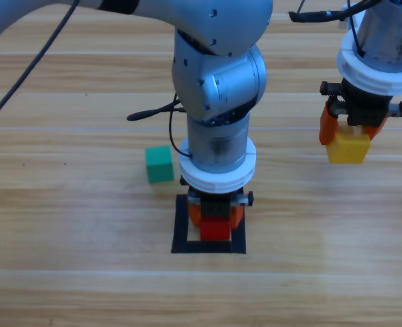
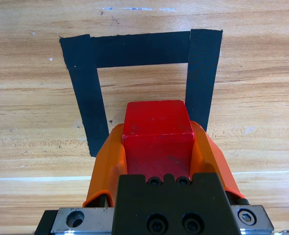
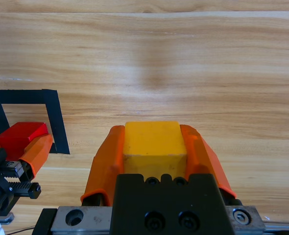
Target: Stack the blocks in the rectangular block: red at the bottom, yellow in the middle, green on top
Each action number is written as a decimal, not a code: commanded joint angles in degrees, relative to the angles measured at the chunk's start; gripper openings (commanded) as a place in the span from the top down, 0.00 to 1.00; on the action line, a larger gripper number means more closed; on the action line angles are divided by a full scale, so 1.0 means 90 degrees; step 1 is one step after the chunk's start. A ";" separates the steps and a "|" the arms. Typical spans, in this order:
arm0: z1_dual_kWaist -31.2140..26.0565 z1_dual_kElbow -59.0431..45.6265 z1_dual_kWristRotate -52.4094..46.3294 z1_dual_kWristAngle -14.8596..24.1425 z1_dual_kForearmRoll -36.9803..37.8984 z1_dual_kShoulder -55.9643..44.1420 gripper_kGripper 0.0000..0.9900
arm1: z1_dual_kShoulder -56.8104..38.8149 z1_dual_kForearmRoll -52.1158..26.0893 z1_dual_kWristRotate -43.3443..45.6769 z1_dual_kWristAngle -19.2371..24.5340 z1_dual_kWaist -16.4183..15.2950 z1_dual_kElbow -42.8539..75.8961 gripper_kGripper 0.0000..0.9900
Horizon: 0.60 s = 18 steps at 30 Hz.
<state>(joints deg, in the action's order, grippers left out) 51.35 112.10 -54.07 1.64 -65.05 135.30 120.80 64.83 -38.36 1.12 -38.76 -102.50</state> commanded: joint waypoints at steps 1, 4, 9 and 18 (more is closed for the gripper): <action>0.0134 0.0074 0.0080 0.0092 -0.0096 0.0357 0.97 | 0.0103 0.0091 0.0053 0.0052 0.0078 0.0061 1.00; 0.0134 0.0083 0.0080 0.0102 -0.0106 0.0348 0.97 | 0.0103 0.0091 0.0053 0.0052 0.0078 0.0061 1.00; 0.0134 0.0093 0.0080 0.0141 -0.0106 0.0357 0.97 | 0.0103 0.0091 0.0063 0.0062 0.0078 0.0061 1.00; 0.0144 0.0132 0.0061 0.0141 -0.0106 0.0445 0.75 | 0.0103 0.0091 0.0073 0.0062 0.0078 0.0061 1.00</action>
<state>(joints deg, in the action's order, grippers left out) 51.35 112.11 -54.07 2.39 -65.32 135.53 120.80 64.83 -38.33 1.12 -38.76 -102.50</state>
